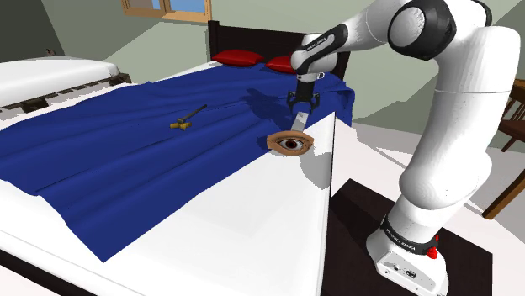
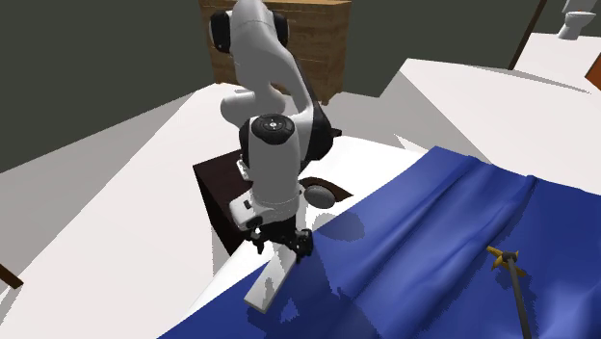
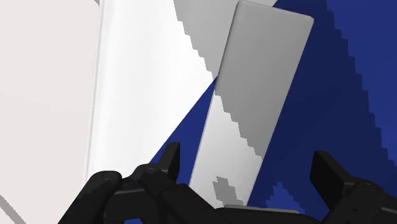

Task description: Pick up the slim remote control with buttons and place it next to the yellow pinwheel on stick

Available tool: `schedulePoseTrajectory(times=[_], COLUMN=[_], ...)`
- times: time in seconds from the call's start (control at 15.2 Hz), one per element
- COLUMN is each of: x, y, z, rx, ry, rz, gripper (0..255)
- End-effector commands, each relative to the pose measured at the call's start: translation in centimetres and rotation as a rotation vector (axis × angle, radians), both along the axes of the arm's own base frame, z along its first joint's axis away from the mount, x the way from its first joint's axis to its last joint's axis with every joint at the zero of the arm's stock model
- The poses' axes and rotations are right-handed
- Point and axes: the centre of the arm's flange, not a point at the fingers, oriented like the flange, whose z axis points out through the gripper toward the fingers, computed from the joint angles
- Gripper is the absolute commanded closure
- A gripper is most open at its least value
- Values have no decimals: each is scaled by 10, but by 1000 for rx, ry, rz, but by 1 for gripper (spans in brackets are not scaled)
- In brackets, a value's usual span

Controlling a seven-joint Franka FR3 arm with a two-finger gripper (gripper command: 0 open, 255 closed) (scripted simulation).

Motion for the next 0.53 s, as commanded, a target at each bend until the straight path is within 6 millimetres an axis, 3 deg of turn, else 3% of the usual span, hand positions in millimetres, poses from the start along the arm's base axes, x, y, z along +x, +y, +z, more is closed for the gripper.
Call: schedulePoseTrajectory(times=[0.0, 0.46], x=[2, 2], y=[-10, -10], z=[-10, -44], rx=[1, 1], ry=[3, 3], rz=[-23, -23], gripper=[0, 0])
